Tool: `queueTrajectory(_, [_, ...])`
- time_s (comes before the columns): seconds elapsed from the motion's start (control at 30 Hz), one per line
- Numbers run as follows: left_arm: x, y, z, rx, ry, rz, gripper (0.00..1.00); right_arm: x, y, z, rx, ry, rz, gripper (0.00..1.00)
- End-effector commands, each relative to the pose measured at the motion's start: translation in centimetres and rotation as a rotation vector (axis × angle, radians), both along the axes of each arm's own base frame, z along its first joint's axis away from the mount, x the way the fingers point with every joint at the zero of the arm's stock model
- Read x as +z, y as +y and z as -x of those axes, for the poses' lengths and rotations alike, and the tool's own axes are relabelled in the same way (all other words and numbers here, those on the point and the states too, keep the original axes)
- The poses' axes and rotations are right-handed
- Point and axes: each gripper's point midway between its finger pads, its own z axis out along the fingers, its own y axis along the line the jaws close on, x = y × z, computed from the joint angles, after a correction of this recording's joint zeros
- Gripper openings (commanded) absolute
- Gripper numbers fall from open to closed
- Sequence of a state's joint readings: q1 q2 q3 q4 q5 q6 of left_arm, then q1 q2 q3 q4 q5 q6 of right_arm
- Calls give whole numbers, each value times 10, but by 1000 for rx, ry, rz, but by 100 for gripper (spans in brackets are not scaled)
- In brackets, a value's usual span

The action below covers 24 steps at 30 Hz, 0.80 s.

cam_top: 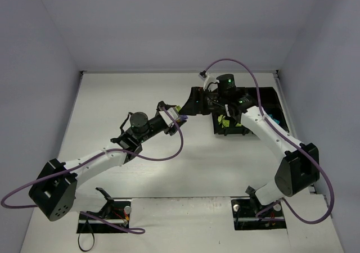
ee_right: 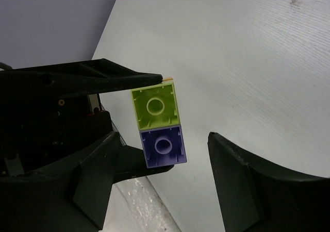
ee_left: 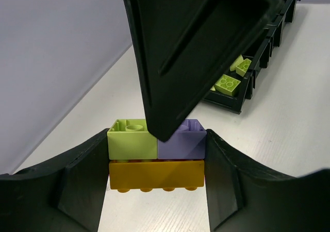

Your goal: Sort the legos into containers by color

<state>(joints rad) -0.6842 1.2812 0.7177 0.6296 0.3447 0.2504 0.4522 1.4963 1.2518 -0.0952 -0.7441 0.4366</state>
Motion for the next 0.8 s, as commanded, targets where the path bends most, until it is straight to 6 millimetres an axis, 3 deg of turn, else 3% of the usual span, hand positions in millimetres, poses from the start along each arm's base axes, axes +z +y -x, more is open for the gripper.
queueTrajectory(0.0, [56,-5,-3,-21,-130,89,0,17,11,1,53,-74,-35,65])
queueTrajectory(0.13, [57,-6,-3,-25,-127,92,0,7,12,2,57,-62,-21,63])
queueTrajectory(0.6, [58,-5,-4,-15,-122,103,0,-6,17,8,80,-49,-1,38])
queueTrajectory(0.63, [58,-5,-4,-15,-120,104,0,-6,18,9,81,-46,-1,35])
queueTrajectory(0.67, [58,-5,-4,-16,-119,105,0,-6,17,10,83,-47,-1,22])
queueTrajectory(0.77, [56,-5,-3,-15,-111,102,0,-4,16,8,76,-60,4,0])
